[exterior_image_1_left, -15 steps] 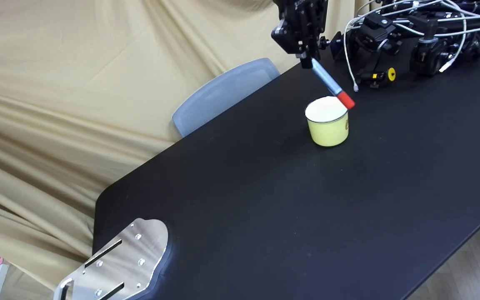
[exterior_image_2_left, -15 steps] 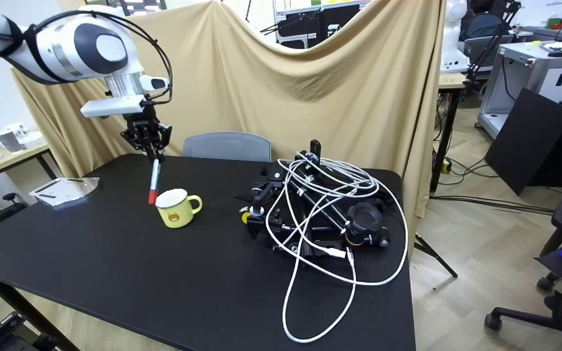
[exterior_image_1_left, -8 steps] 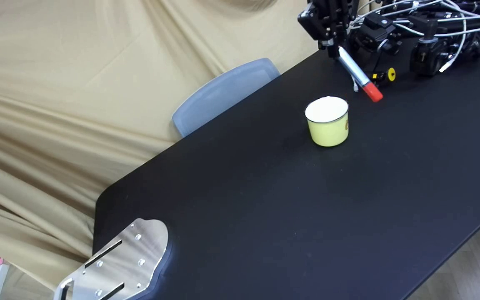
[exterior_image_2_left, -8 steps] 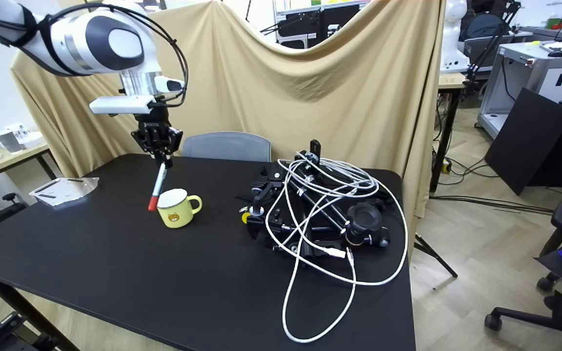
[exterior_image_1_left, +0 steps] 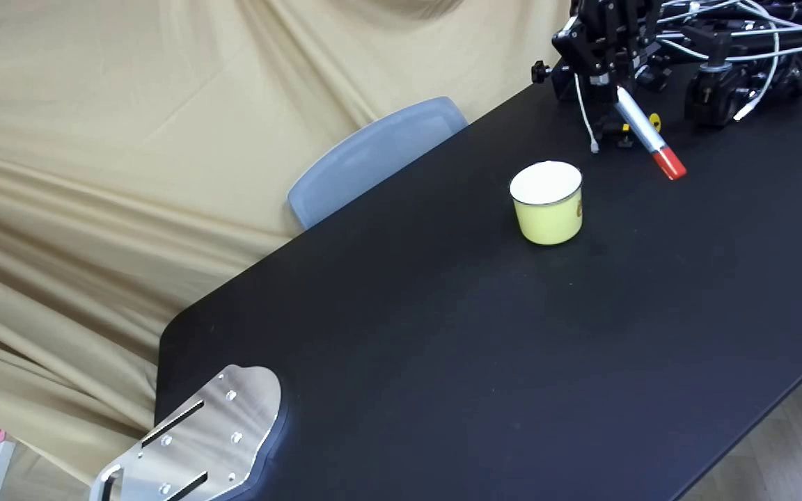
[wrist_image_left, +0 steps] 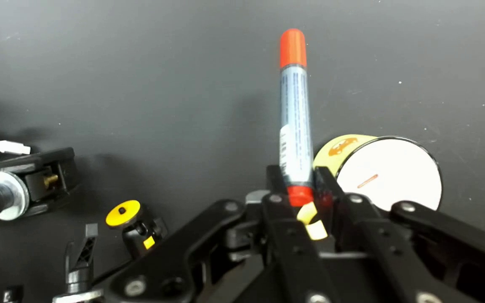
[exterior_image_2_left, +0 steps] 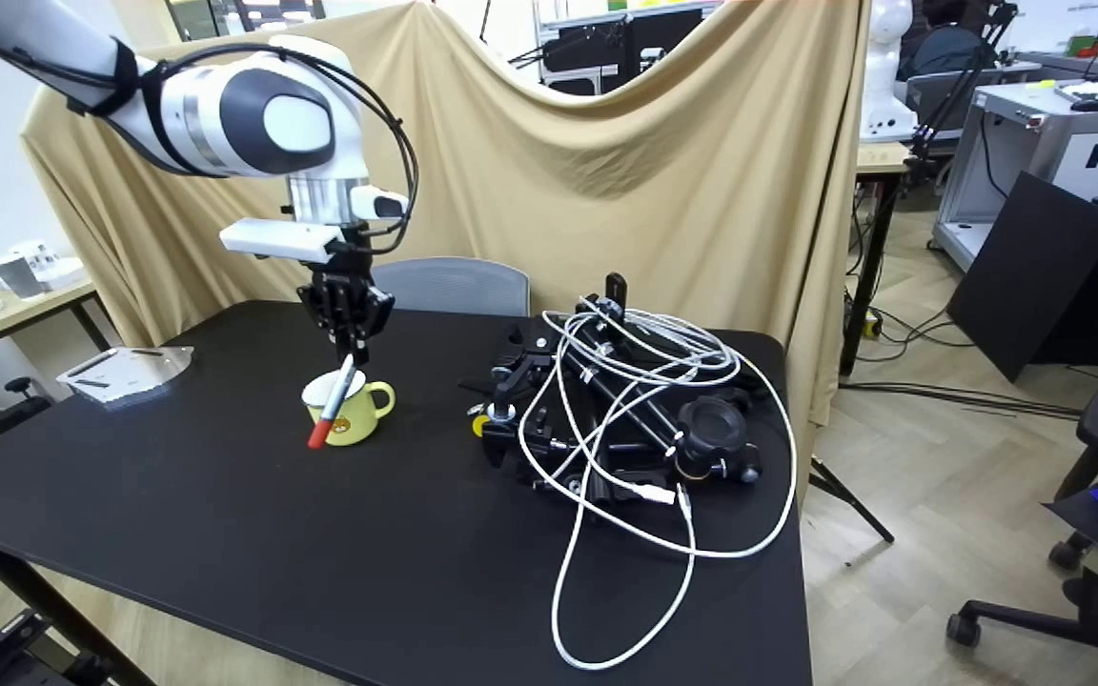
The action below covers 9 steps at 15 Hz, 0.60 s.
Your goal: Put the marker on the table
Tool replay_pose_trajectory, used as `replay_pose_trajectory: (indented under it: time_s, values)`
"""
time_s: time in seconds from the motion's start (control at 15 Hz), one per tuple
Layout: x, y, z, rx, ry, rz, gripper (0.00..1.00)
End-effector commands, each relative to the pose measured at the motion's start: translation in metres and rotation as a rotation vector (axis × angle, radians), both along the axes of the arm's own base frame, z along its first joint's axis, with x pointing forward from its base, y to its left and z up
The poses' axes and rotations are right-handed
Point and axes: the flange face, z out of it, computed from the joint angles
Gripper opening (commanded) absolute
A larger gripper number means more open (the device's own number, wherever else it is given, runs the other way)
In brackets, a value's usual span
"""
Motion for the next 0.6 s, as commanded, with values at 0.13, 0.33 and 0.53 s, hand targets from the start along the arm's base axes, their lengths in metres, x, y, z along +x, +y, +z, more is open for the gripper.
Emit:
replay_pose_trajectory:
  time_s: [0.13,0.33,0.53]
  values:
    - [0.0,-0.022,-0.023,0.022,0.015,-0.087,0.06]
    - [0.001,-0.031,-0.038,0.032,0.027,-0.12,0.06]
    - [0.001,-0.038,-0.054,0.044,0.044,-0.146,0.06]
